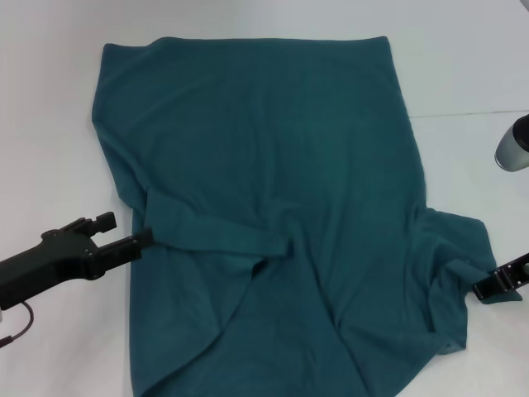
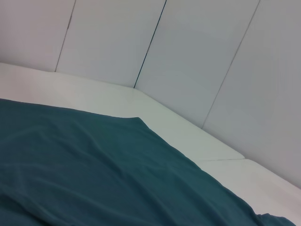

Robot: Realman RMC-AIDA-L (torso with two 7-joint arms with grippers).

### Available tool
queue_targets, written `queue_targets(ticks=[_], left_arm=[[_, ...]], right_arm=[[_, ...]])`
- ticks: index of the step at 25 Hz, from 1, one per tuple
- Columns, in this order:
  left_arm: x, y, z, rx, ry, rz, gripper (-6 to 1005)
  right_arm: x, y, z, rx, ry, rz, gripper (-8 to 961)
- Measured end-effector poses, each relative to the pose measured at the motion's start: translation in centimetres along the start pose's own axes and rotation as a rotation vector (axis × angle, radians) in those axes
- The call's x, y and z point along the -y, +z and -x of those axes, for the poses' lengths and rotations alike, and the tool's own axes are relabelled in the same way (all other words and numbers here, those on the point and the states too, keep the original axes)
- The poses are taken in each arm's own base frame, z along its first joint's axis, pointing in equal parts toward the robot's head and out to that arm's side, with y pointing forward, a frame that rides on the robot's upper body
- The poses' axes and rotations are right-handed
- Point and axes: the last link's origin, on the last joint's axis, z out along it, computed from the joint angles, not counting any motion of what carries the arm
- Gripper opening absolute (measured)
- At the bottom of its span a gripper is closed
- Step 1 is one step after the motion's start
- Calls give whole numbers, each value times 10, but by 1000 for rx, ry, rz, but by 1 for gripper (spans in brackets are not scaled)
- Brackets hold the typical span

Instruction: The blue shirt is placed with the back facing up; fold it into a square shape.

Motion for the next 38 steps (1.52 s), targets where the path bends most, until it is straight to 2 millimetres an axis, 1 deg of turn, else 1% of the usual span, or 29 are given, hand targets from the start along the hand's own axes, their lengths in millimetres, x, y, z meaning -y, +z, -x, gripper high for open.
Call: queue_targets(ticks=[2,10,21,26,37,38], left_arm=[[0,-1,1,0,-2,-2,876],[1,-1,1,2,-3,-9,876],[1,0,5,5,-12,-7,876],[1,0,6,6,-15,-7,876],[1,-2,7,8,-19,-10,876],[1,-2,7,8,-19,-10,876]], right_arm=[[0,1,0,2,0,-1,680],[-1,1,2,3,-7,-1,507],[0,7,0,-17,-2,5,373],[1,8,0,-9,-15,2,377],[2,9,7,48,-69,-7,14],[2,9,8,59,-71,-5,14]])
